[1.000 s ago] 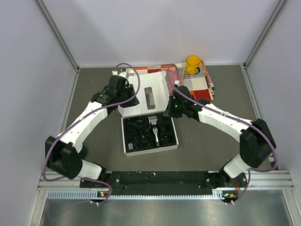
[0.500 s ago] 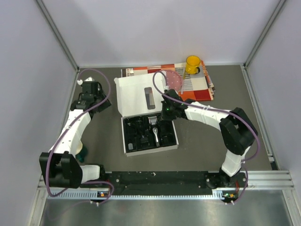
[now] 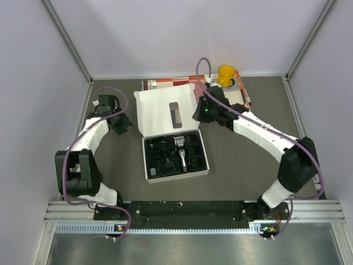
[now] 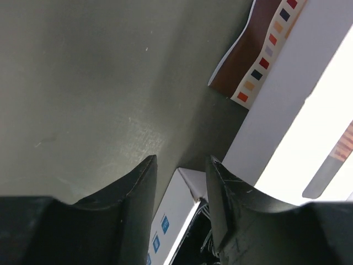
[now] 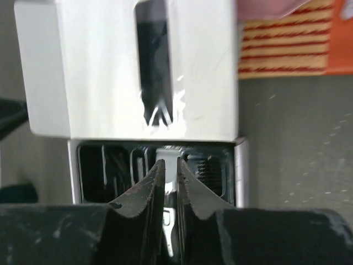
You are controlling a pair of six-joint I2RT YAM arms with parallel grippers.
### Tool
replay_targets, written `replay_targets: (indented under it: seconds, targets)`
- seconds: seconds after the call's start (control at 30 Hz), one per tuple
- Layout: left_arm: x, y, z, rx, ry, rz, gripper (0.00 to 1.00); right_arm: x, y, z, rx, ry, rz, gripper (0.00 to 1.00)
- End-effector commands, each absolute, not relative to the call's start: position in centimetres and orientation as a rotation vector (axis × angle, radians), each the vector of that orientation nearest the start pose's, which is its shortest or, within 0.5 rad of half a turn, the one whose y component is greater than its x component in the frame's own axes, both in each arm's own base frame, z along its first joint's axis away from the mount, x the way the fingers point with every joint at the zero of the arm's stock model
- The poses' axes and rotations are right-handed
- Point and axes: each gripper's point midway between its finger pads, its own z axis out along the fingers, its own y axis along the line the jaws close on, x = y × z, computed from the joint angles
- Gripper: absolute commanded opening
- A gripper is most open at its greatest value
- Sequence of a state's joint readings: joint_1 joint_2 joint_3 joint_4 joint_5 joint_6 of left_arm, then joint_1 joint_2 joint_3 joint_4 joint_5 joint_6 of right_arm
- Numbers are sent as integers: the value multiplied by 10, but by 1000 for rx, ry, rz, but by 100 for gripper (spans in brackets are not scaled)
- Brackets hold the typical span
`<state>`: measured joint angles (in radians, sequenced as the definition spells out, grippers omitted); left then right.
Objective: Sort the hair-cutting tools
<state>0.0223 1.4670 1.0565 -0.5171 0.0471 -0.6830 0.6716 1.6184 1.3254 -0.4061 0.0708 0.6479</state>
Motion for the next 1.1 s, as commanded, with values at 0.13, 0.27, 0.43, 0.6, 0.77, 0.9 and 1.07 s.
replay_targets:
  seconds: [0.13,0.27,0.43,0.6,0.77,0.9,1.07]
  targets:
    - [403,-35,111,-878,2420,-404,49,402,212,188,339,2286,415,24]
    - [412,-38,100,-894,2434,-421,50,419,210,161,360,2357,412,37]
    - [418,-51,86,-880,2491,-508,52,441,234,126,212,2461,441,43]
    - [422,-61,81,-852,2502,-591,53,455,244,113,179,2491,488,44]
    - [431,-79,90,-752,2470,-744,52,458,264,102,90,2530,618,44]
    - [433,-87,94,-685,2448,-826,53,458,278,105,30,2512,730,44]
    - [431,-100,102,-648,2400,-949,52,451,279,113,58,2489,838,44]
